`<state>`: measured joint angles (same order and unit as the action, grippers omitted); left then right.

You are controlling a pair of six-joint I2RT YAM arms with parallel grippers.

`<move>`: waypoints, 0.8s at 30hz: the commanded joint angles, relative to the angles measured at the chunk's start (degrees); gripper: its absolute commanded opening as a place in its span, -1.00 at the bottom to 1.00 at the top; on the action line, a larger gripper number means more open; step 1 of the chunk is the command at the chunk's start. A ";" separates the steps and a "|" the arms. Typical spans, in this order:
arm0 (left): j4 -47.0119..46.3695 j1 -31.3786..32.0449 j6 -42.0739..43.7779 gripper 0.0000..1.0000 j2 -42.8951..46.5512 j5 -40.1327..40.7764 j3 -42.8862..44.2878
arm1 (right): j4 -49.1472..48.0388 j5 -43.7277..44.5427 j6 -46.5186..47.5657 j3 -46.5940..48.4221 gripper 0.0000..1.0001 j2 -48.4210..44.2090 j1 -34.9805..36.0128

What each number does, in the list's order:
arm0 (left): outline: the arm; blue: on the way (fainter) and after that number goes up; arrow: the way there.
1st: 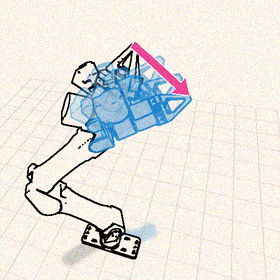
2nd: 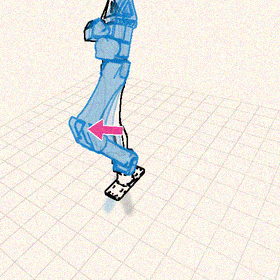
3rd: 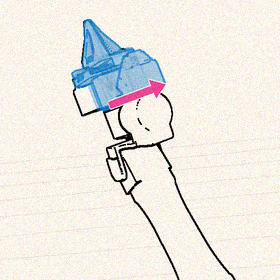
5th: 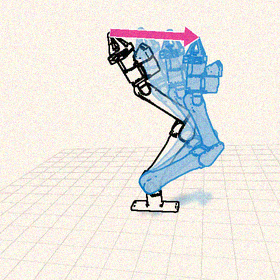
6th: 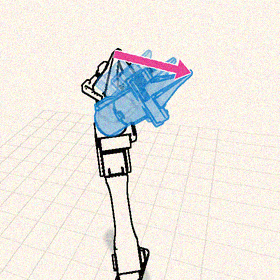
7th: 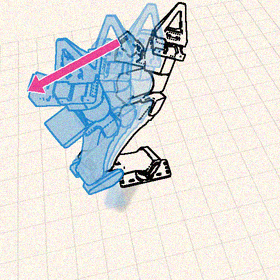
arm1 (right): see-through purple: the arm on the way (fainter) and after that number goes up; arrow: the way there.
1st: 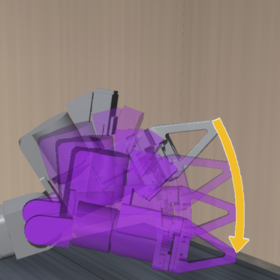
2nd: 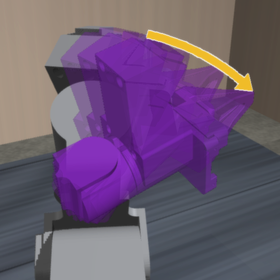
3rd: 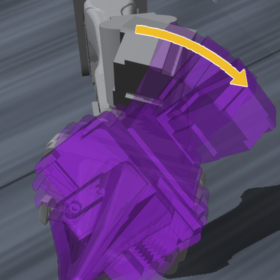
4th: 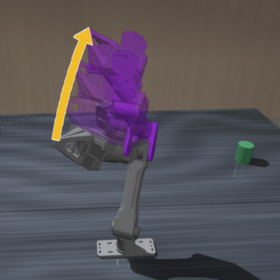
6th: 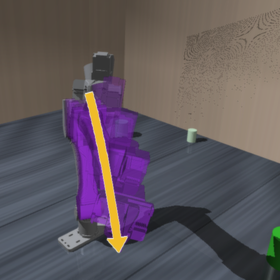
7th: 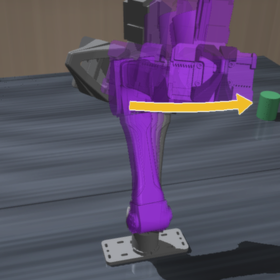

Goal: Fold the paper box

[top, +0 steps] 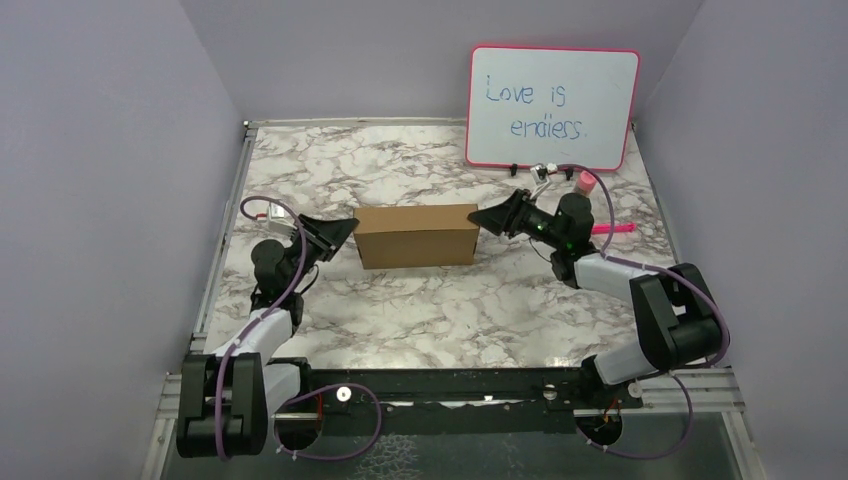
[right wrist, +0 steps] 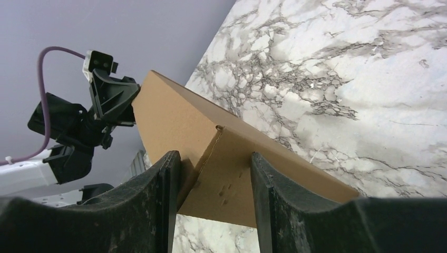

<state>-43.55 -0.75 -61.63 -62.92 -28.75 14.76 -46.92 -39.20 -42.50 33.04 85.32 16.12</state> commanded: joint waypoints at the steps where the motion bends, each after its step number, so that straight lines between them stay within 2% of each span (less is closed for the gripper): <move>1: 14.50 -4.06 -0.84 -0.79 -2.33 1.50 -8.94 | 12.50 -2.71 1.45 -6.23 -0.73 6.04 0.14; 7: 12.09 -4.16 -4.17 -0.82 -2.36 1.44 -10.97 | 10.66 -4.11 0.08 -6.44 -0.82 7.14 -0.03; 9: 12.13 -4.14 -3.67 -0.82 -2.22 0.78 -9.87 | 11.21 -5.09 0.25 -5.40 -0.78 6.82 0.01; 17: 13.27 -3.65 -0.17 -0.82 -2.88 -0.79 -4.40 | 20.43 -6.87 -0.25 1.96 -0.15 0.34 -0.01; 20: 13.70 -3.36 0.33 -0.82 -3.25 -0.62 -3.81 | 21.91 -7.69 -0.29 3.28 -0.02 -1.58 0.05; 24: 13.84 -3.20 0.45 -0.82 -3.53 -0.43 -3.43 | 22.24 -8.48 -0.31 3.89 0.05 -2.48 0.01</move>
<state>-45.58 -3.27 -66.54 -63.22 -31.07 14.17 -34.81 -43.38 -44.84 37.23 82.94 16.03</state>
